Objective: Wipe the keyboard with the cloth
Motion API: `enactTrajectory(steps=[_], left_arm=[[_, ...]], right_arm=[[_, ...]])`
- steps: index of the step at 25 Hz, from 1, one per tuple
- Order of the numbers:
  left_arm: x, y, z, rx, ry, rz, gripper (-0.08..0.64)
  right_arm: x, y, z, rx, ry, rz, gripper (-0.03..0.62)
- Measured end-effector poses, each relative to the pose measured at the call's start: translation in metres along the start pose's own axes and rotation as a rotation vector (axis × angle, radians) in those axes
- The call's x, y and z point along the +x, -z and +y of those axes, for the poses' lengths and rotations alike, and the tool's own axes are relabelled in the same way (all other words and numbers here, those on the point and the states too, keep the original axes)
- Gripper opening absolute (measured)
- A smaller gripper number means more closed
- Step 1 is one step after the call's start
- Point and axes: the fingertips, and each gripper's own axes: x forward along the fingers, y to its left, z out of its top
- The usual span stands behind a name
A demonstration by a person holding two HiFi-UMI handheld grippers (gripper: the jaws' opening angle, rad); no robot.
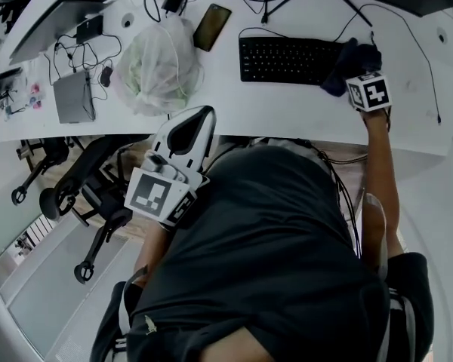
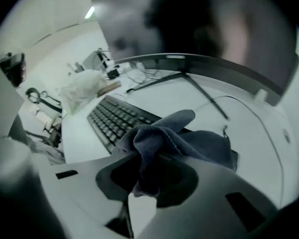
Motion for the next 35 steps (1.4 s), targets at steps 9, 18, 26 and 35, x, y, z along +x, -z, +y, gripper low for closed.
enactTrajectory(steps=[9, 18, 26, 35], left_arm=[[-0.009, 0.000, 0.002, -0.005, -0.033, 0.004, 0.002], [-0.004, 0.005, -0.006, 0.000, -0.003, 0.008, 0.002], [-0.017, 0.005, -0.003, 0.009, -0.042, -0.002, 0.002], [-0.017, 0.015, -0.013, 0.003, -0.016, -0.002, 0.002]], right_arm=[[-0.001, 0.035, -0.020, -0.027, 0.030, 0.086, 0.071], [0.010, -0.015, 0.044, -0.103, -0.065, -0.018, 0.071], [-0.007, 0.054, -0.018, -0.048, 0.069, 0.111, 0.069], [0.012, 0.016, 0.039, -0.166, -0.001, 0.046, 0.070]])
